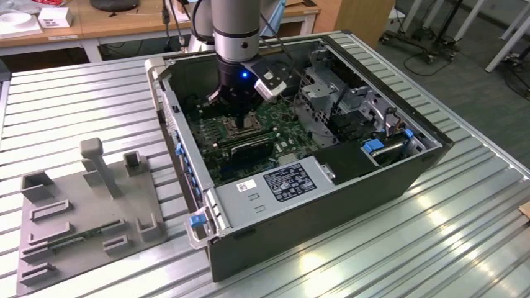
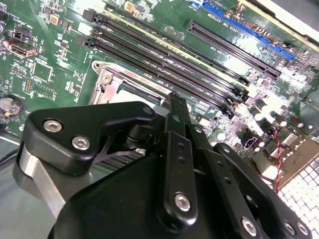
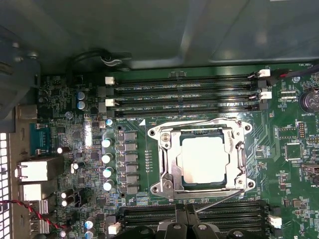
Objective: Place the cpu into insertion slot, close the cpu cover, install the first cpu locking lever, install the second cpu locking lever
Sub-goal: 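Install the second cpu locking lever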
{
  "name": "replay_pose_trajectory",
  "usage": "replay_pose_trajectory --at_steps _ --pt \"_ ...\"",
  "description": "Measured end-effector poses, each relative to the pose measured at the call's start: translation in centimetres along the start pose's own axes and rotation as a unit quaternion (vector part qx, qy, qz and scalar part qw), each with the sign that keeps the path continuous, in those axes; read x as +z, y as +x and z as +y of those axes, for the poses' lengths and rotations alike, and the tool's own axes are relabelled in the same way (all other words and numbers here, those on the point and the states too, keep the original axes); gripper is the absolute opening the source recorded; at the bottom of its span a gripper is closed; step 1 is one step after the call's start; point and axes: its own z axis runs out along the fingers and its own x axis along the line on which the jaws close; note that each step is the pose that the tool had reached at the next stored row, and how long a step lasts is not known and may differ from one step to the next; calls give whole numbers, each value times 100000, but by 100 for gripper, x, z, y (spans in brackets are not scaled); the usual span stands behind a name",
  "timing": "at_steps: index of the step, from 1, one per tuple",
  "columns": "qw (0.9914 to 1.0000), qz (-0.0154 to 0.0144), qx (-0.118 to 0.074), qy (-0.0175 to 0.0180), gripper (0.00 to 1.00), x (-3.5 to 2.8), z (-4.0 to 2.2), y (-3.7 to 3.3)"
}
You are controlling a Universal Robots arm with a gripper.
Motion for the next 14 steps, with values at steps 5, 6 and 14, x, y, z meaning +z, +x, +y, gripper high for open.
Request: replay_pose_trajectory --at_steps 5,6,14 --pt "100000 16 -1 2 11 1 0 0" --pt "100000 13 -6 -5 11 3 0 1" --pt "100000 14 -2 2 11 64 -3 55"
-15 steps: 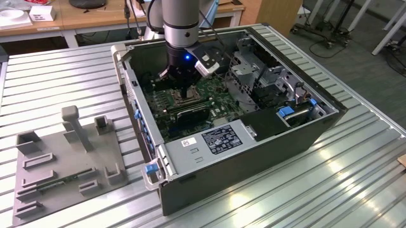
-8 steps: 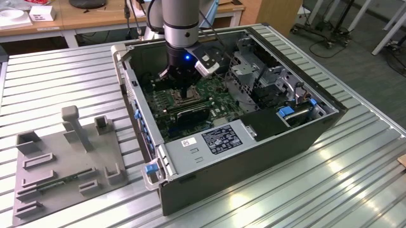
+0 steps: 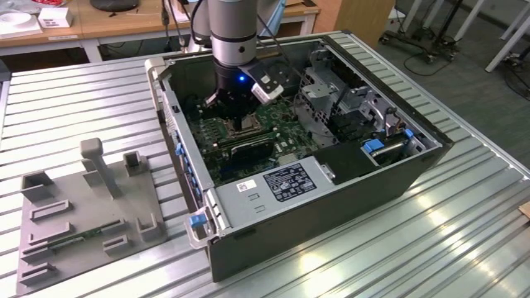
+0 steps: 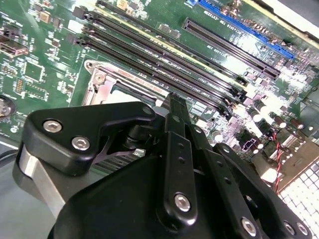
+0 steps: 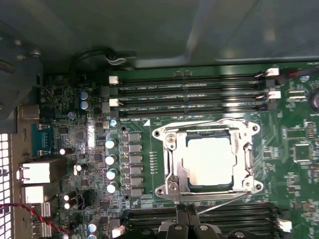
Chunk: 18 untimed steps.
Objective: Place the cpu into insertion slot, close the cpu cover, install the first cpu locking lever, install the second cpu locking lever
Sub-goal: 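Install the second cpu locking lever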
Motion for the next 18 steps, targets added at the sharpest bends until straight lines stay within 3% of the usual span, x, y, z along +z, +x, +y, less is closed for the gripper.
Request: replay_pose_trajectory --at_steps 10,18 --pt "100000 -2 -2 -5 11 121 -2 58" --pt "100000 -3 5 -2 11 168 -3 80"
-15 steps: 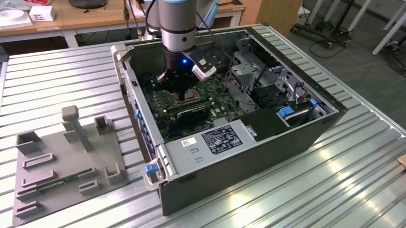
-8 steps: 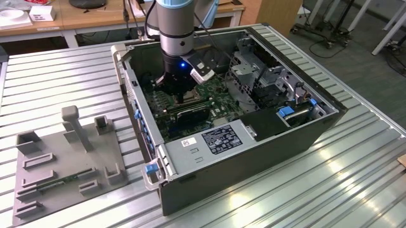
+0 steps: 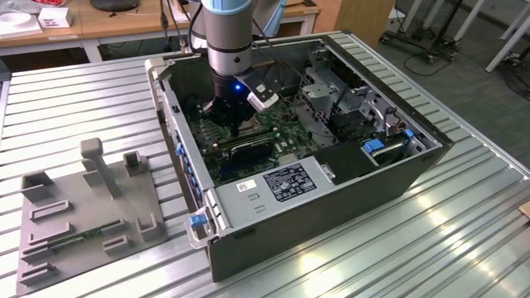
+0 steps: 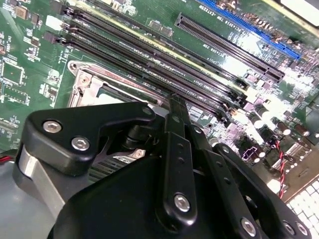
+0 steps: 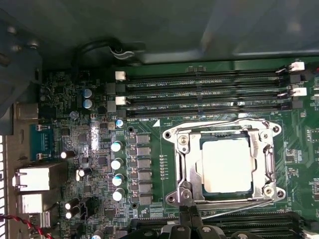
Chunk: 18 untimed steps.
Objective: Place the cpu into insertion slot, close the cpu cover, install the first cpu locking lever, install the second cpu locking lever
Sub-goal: 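Install the second cpu locking lever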
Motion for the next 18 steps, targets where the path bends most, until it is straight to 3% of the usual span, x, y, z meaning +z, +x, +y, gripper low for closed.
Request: replay_pose_trajectory --at_steps 18 --pt "100000 7 167 -83 11 44 46 39"
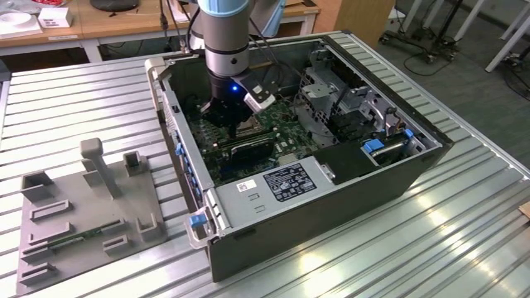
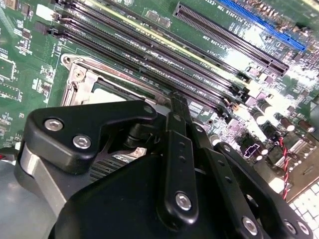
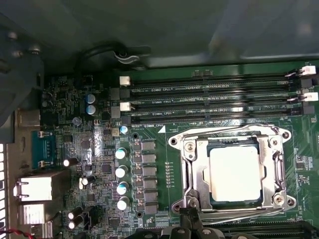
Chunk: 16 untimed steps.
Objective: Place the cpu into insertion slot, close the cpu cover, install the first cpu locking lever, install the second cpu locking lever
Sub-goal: 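Install the second cpu locking lever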
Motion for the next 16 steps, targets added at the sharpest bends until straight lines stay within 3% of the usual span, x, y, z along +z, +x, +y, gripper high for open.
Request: replay_pose_trajectory --at_steps 7,12,16 --pt "100000 -1 27 -38 11 10 10 5" --pt "99996 -38 84 -909 11 10 10 12" --pt "99994 -139 86 -1048 11 12 8 34"
